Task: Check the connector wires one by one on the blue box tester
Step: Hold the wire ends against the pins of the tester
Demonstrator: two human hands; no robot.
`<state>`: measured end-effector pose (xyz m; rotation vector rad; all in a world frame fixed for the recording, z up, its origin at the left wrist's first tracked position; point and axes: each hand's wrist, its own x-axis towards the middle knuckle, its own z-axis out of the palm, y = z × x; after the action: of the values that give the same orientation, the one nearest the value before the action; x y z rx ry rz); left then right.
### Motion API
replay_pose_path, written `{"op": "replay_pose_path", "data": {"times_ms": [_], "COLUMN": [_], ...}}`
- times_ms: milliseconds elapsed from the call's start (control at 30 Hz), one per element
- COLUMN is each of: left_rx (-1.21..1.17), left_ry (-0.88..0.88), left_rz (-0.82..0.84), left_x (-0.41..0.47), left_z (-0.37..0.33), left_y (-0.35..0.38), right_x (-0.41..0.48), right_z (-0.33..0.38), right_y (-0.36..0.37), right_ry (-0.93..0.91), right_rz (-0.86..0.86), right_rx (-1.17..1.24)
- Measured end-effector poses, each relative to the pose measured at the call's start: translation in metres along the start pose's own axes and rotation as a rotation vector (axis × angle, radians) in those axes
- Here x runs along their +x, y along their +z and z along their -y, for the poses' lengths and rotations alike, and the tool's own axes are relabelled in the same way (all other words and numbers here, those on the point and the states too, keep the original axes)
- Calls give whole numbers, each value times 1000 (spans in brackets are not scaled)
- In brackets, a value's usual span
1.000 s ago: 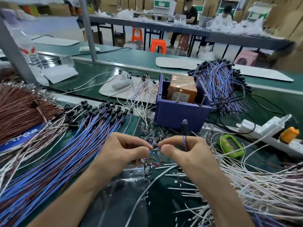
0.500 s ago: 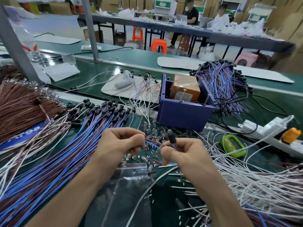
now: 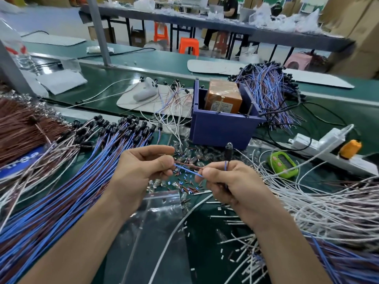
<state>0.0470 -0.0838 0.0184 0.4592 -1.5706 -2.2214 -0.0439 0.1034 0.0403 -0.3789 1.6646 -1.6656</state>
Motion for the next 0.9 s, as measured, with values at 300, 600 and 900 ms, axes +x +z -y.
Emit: {"op": "replay_pose_path", "data": {"times_ms": [300, 600, 900], "left_rx": [40, -22, 806], "left_ry": [6, 6, 431], "left_rz": [50, -29, -70], "left_x": [-2, 4, -8], "left_z": [10, 8, 14], "left_y": [2, -16, 4], "right_x": [-1, -4, -3], "right_z": [0, 1, -2], "right_y": [-6, -30, -11], "right_ry": [-17, -127, -153], "right_rz": [-55, -83, -1], "right_rx": [114, 240, 458]}}
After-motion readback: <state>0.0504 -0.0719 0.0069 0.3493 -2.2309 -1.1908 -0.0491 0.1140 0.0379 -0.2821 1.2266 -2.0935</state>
